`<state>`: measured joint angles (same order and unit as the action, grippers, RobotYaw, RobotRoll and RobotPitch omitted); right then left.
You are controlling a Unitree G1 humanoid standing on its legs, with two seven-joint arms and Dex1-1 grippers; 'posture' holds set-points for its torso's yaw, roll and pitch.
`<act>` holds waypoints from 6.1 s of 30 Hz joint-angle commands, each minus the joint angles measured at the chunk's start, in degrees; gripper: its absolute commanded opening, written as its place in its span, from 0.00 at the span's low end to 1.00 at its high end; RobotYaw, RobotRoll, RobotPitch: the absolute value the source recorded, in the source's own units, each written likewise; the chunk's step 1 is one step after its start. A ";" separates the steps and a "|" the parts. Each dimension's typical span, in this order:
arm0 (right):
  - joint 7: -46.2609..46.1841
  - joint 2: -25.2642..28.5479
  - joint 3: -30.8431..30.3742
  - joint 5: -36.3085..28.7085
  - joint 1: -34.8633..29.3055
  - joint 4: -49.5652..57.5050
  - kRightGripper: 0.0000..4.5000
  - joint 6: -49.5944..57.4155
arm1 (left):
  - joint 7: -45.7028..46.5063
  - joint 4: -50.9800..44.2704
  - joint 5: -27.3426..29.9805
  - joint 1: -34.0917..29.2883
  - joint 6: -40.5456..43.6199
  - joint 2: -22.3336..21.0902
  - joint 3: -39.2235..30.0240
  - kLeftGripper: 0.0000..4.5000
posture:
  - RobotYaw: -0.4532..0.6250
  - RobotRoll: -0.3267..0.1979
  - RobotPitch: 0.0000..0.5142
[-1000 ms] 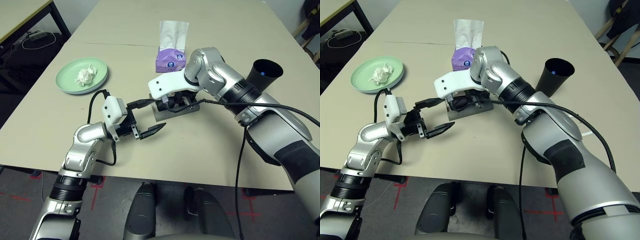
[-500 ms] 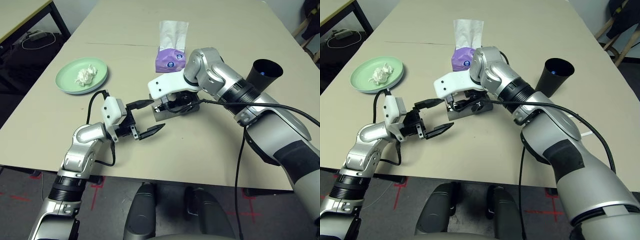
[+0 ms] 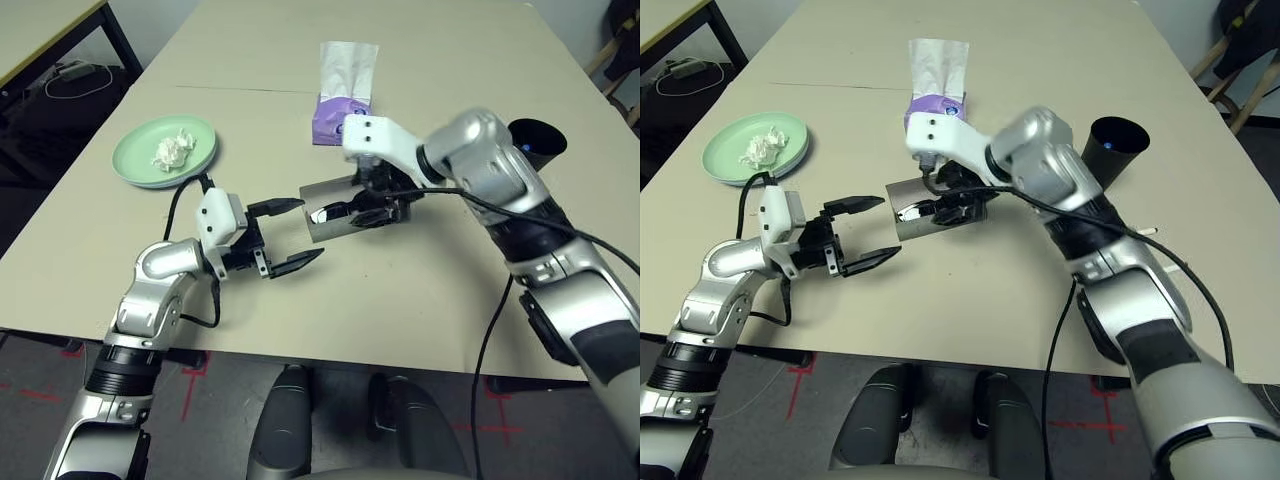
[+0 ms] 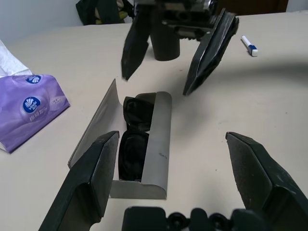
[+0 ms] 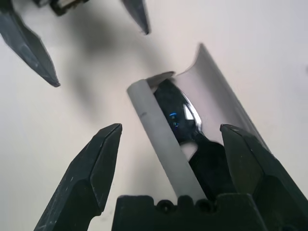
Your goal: Organize and tidy the items on the table.
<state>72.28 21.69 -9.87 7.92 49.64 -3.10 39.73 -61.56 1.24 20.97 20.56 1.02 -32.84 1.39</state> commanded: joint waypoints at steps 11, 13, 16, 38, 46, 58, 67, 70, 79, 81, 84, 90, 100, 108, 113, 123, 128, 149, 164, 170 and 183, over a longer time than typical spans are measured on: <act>-21.81 -11.84 18.44 -20.92 -18.62 -3.21 1.00 -19.20 | 2.42 -0.01 -0.03 2.10 1.84 1.09 -1.08 1.00 | 0.58 0.62 0.27; -22.49 -10.92 19.24 -21.89 -18.61 -4.94 1.00 -22.84 | 2.85 0.12 0.04 1.41 1.65 1.06 -1.53 1.00 | 0.59 0.62 0.28; -22.43 -9.36 19.24 -22.98 -18.90 -7.22 1.00 -26.29 | 2.98 0.84 0.56 0.71 0.96 1.43 -2.47 1.00 | 0.59 0.62 0.28; -15.60 -0.41 15.96 -26.99 -27.04 -8.70 1.00 -38.97 | -8.51 34.95 -1.82 12.15 -16.74 1.49 -5.16 0.92 | 0.54 0.62 0.30; -16.68 0.12 15.56 -28.06 -26.59 -6.40 1.00 -37.50 | -12.32 42.16 -2.17 15.08 -19.02 0.58 -5.28 0.28 | 0.53 0.62 0.31; -15.85 1.14 13.95 -30.05 -29.02 -2.95 1.00 -34.75 | -17.64 54.16 -3.31 22.48 -24.84 1.96 -5.69 0.01 | 0.50 0.62 0.32; -17.48 0.48 13.02 -31.05 -29.70 0.84 1.00 -32.61 | 4.59 60.12 -8.33 28.18 -17.49 3.77 -6.94 0.01 | 0.49 0.62 0.32; -17.87 0.46 12.92 -31.18 -29.29 0.69 1.00 -32.50 | 9.20 60.11 -9.38 28.80 -16.23 4.85 -7.08 0.01 | 0.49 0.62 0.31; -18.25 0.35 12.61 -30.84 -28.15 -0.71 1.00 -33.09 | 9.99 59.71 -12.57 29.80 -17.48 7.20 -5.20 0.01 | 0.50 0.62 0.30; -18.29 0.29 12.60 -30.70 -27.86 -1.10 1.00 -33.32 | 7.52 59.31 -13.21 29.55 -18.22 7.70 -4.21 0.01 | 0.50 0.62 0.29; -18.30 0.27 12.71 -30.61 -27.51 -1.76 1.00 -33.64 | 2.25 57.84 -13.04 28.65 -19.68 8.51 -3.04 0.01 | 0.50 0.62 0.28; -18.64 0.08 12.68 -31.06 -27.19 -2.56 1.00 -32.46 | -8.88 54.29 -12.25 26.35 -21.81 9.03 -1.11 0.01 | 0.50 0.62 0.28; -19.28 -0.01 12.86 -30.91 -26.15 -2.78 1.00 -32.88 | -17.88 47.76 -13.69 20.94 -24.17 7.39 3.14 0.01 | 0.49 0.62 0.27; -19.34 -0.03 12.83 -30.94 -25.85 -2.80 1.00 -32.86 | -13.60 46.10 -8.55 24.02 -20.45 8.65 -1.40 0.01 | 0.50 0.62 0.27; -21.30 0.67 12.33 -29.36 -25.33 -4.01 1.00 -30.39 | -15.95 39.12 -5.19 22.74 -14.63 9.00 -1.71 0.01 | 0.51 0.62 0.28; -18.22 12.03 6.21 -24.27 -14.19 -8.01 1.00 -12.40 | -16.14 16.27 0.27 16.79 -1.14 10.92 2.04 0.73 | 0.52 0.62 0.28; -2.43 23.31 0.07 -19.99 -10.62 -11.13 1.00 -17.31 | -13.62 13.70 -1.31 15.98 1.91 10.97 3.91 0.99 | 0.52 0.62 0.28; 15.92 37.20 -16.21 10.98 -0.10 -34.89 1.00 -68.12 | -7.82 11.06 -1.48 12.94 2.86 10.59 4.72 0.99 | 0.52 0.62 0.32; 15.33 36.11 -15.54 12.54 -1.76 -33.86 0.87 -69.90 | -7.36 10.41 -1.35 12.54 3.02 9.99 4.68 1.00 | 0.53 0.62 0.33; 16.12 36.71 -15.34 12.38 -2.15 -32.53 0.36 -69.03 | -7.36 10.82 -1.48 12.88 2.71 9.96 4.71 1.00 | 0.53 0.62 0.32; 20.22 37.16 -14.13 -9.33 0.54 -17.28 0.06 -39.70 | -7.71 11.69 -1.55 13.29 2.01 9.97 4.70 1.00 | 0.52 0.62 0.27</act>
<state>92.09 58.72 -25.54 5.74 49.12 -24.86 -8.60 -68.94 12.46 19.89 34.08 3.60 -22.65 5.61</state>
